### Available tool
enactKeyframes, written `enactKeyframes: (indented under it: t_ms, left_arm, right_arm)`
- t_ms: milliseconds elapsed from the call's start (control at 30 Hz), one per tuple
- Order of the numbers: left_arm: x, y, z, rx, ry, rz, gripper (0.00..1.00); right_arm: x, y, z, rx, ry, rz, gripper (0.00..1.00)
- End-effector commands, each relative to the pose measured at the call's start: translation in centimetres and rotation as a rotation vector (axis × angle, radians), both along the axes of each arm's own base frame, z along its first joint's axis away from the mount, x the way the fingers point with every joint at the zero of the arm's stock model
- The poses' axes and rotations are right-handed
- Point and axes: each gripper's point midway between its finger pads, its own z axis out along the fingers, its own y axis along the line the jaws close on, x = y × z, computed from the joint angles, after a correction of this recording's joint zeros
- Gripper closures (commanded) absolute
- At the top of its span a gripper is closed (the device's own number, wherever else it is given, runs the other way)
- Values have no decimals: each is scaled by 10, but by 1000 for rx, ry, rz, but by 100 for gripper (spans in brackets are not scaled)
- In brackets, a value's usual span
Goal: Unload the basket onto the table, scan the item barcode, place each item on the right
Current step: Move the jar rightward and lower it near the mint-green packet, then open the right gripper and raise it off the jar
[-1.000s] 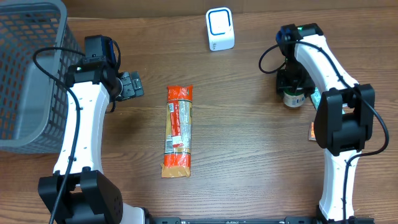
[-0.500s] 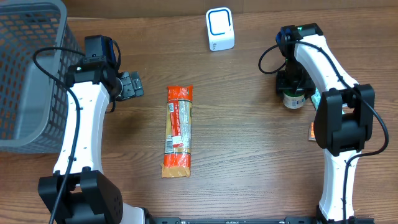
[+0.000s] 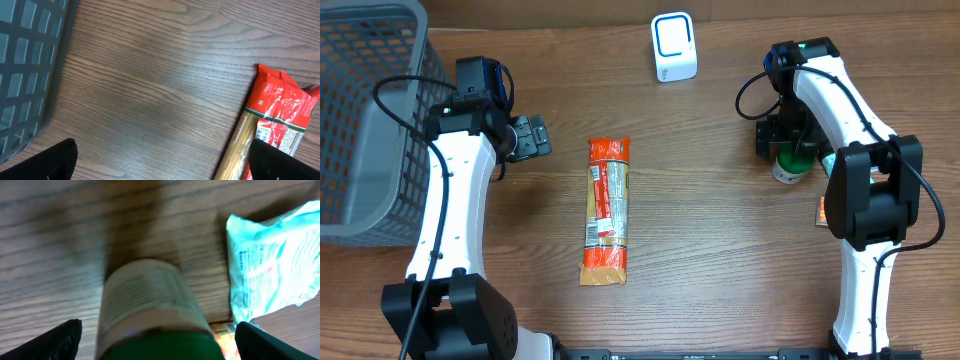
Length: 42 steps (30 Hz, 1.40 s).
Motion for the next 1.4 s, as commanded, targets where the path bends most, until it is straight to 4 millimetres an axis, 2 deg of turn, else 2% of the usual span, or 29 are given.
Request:
enactKeyframes:
  t_ms: [0,67,167,233,333,367,400,467,500,633,767,933,1100,1300,1367]
  left_arm:
    - [-1,2,-2,7,8,-3,0]
    - [-1,2,-2,7,8,-3,0]
    - [-2,2,-2,7,9,-3,0]
    - [-2,2,-2,7,8,-3,0]
    - [-2,2,-2,7,9,-2,0]
    - [-2,2,-2,7,8,-2,0]
    - [-2,2,-2,7,9,-3,0]
    - [-2,2,-2,7,9,-3,1]
    - [-2,2,-2,7,8,-3,0]
    - [-1,2,-2,7,8,-3,0]
    - [-2,2,-2,7,8,-3,0]
    - [-2,2,-2,7,8,-2,0]
    - [-2,2,-2,7,8,-3,0]
    - [-2,2,-2,7,8,-3,0]
    - [-2,2,-2,7,8,-3,0]
  right_arm:
    - [13,-6,24,-31,-74,4,0]
    - [23,-4,46,-18,-133,2,0]
    - [38,1,90,13,-254,3,0]
    - [47,14,116,96,-336,-3,0]
    - [54,44,139,277,-394,-5,0]
    - [54,50,141,315,-396,-5,3]
    - [54,56,141,347,-393,-5,26]
    - [54,58,135,358,-380,-10,76]
    - [53,58,132,356,-370,-15,94]
    - [53,59,102,345,-327,-75,96]
    - [55,60,57,334,-296,-89,96]
    - [49,42,16,282,-266,-124,96]
    - [18,13,5,187,-150,-159,96]
    - [-23,-31,14,-24,-7,-201,96]
    - [-32,-38,18,-73,23,-228,96]
